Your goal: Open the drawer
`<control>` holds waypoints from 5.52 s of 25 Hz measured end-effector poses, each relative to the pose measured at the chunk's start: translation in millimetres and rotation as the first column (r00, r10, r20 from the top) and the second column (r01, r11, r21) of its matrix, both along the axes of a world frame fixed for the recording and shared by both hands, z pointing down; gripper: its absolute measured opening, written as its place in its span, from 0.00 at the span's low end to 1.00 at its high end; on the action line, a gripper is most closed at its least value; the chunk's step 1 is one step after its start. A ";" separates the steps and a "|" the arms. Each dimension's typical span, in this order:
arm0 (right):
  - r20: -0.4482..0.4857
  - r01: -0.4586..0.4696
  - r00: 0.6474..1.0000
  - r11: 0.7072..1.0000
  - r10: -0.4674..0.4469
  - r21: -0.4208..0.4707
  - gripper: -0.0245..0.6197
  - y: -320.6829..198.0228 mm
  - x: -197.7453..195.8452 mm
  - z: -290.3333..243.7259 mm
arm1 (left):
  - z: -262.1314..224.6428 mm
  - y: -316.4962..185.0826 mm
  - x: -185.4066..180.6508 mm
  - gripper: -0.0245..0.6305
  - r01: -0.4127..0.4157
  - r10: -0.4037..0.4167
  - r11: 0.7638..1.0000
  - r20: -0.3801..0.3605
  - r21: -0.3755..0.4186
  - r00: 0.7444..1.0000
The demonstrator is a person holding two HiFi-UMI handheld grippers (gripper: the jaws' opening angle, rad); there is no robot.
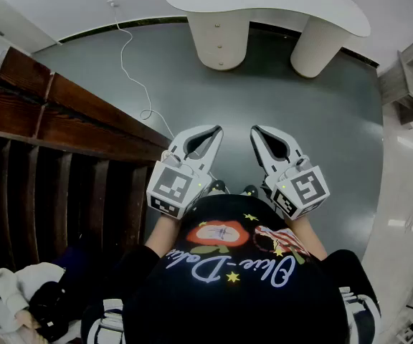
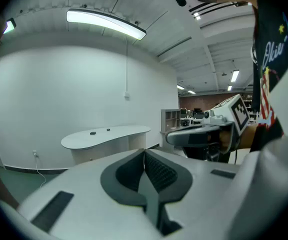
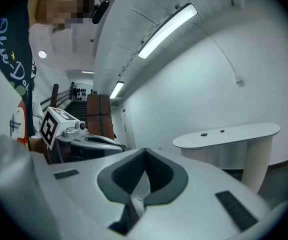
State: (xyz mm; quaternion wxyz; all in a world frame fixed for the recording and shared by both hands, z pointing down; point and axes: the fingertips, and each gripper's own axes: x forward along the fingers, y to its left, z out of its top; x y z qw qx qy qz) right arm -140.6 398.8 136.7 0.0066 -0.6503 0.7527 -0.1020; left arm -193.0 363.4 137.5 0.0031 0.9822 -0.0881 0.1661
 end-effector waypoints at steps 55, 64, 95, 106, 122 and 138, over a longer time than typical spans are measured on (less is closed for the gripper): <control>0.079 -0.140 0.987 0.990 0.140 -0.007 0.04 -75.0 141.8 26.6 | 21.9 -100.8 144.4 0.05 -0.123 0.120 0.991 -0.059 -0.047 0.991; 0.058 -0.189 0.980 0.982 0.190 -0.022 0.04 -129.4 155.2 24.5 | 31.4 -162.0 158.2 0.05 -0.149 0.145 0.986 -0.061 -0.070 0.988; 0.067 -0.061 0.996 0.996 0.065 -0.069 0.04 -250.9 162.9 30.0 | 41.5 -273.7 140.3 0.05 0.019 -0.027 0.995 -0.082 -0.096 0.996; 0.076 0.062 0.995 0.997 -0.057 -0.055 0.04 -307.7 200.6 30.4 | 44.0 -317.6 174.7 0.05 0.135 -0.140 0.988 -0.059 -0.079 0.988; 0.108 0.099 0.990 0.992 -0.090 -0.080 0.04 -345.9 327.2 47.3 | 57.6 -362.8 292.6 0.05 0.171 -0.170 0.984 0.009 -0.051 0.985; 0.137 0.340 0.938 0.926 -0.319 -0.163 0.04 -398.5 367.3 105.7 | 114.5 -407.0 334.4 0.05 0.379 -0.372 0.918 0.074 -0.118 0.925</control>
